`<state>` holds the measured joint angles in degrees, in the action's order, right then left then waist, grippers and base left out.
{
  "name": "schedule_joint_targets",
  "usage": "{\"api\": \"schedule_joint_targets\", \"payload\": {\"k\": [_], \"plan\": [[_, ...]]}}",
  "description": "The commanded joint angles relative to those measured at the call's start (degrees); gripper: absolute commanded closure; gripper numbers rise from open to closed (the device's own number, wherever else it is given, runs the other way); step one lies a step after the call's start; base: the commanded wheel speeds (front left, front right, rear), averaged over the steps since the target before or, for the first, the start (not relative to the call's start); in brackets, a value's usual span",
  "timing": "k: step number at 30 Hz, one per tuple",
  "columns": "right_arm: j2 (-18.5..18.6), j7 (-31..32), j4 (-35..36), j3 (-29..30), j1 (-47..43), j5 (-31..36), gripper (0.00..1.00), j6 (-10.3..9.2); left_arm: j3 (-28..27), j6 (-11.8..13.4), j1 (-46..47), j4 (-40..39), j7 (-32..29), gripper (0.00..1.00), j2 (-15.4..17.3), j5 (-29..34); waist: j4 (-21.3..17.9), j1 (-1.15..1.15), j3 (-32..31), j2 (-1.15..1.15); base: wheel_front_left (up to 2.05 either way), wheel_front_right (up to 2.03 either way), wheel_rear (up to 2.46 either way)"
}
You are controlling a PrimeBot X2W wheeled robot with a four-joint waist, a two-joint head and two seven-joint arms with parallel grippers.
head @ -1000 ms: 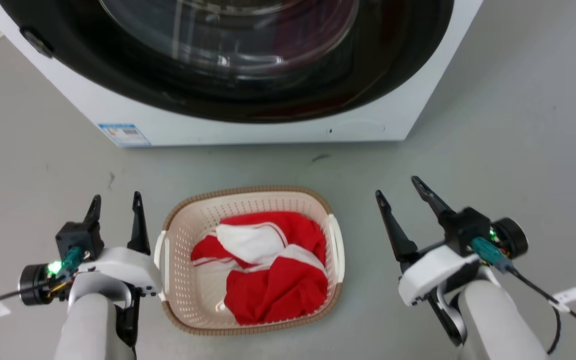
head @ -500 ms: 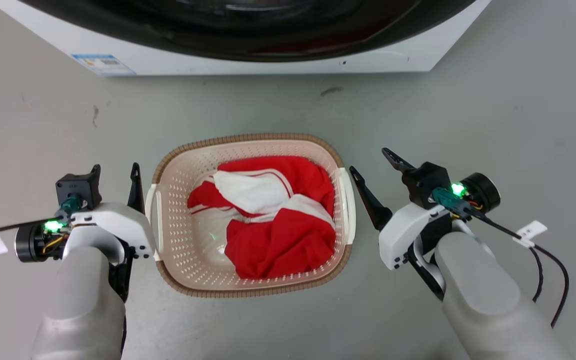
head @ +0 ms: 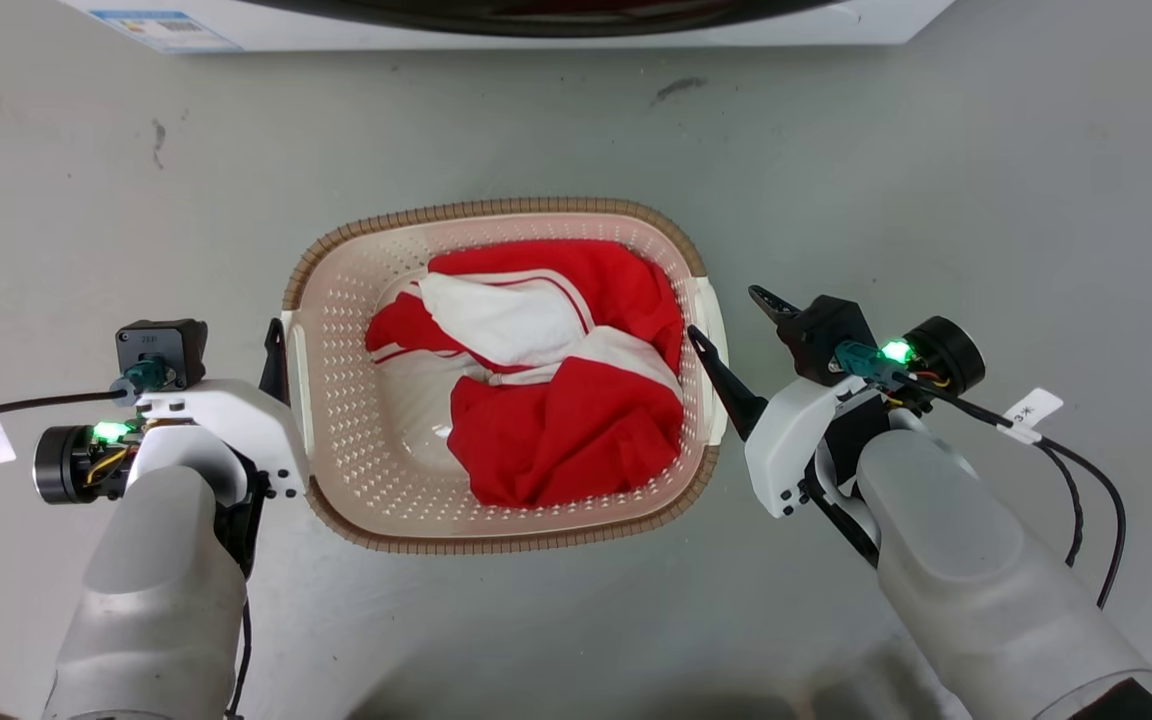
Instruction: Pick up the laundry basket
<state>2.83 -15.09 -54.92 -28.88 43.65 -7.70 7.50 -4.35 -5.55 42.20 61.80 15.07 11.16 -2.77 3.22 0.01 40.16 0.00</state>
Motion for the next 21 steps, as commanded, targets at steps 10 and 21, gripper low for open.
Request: {"api": "schedule_joint_targets", "payload": {"k": [10,21], "plan": [[0.10,-0.11,-4.07,-3.61,3.28,-3.10,0.00,-0.02,1.11,0.01,2.08,2.56,0.16,0.00,-0.73,-0.39,0.47,-0.01,3.15,0.00,0.00,0.00,0.00],[0.10,-0.12,-9.30,-3.40,6.42,-4.29,0.00,-0.02,1.98,0.15,3.76,3.57,0.16,0.00,-1.72,-0.89,1.42,-0.01,5.97,0.00,0.00,0.00,0.00]]}}
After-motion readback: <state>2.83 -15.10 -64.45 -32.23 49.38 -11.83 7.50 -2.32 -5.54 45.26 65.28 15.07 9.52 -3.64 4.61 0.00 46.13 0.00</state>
